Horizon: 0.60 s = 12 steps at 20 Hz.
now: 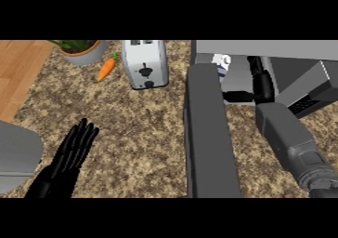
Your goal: Pick up the milk, place it into the microwave and close the microwave
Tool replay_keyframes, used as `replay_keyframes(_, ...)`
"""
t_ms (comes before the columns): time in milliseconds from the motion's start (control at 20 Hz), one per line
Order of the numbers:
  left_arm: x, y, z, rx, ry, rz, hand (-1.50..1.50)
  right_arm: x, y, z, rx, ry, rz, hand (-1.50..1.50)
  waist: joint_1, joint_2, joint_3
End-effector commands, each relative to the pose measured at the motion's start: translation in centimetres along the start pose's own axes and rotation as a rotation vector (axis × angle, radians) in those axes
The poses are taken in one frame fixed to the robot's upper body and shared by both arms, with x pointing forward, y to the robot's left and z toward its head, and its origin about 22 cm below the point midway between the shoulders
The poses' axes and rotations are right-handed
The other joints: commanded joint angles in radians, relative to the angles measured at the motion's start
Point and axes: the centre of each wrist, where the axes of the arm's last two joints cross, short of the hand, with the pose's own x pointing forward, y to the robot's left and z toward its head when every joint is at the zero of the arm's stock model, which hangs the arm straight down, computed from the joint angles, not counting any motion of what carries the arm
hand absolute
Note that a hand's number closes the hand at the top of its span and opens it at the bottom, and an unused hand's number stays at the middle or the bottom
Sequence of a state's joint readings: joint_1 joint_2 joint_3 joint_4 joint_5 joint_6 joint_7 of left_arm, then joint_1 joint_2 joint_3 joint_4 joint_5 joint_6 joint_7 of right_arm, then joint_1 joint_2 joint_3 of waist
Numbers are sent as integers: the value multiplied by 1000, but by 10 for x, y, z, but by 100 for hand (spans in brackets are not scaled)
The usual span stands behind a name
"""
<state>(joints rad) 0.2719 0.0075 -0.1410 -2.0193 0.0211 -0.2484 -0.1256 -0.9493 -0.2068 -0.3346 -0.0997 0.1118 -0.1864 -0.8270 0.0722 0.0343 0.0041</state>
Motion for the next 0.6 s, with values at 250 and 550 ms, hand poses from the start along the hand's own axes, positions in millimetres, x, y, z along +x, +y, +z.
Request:
replay_keyframes(250,-22,-16,-20,-176,58,-27,-150,-26,8,35,58,4,-165,-150,-47,-21,-2)
replay_keyframes(550,-13,-15,-32,-279,61,-32,150,-41,-2,57,64,-23,-152,-150,-64,-33,-4)
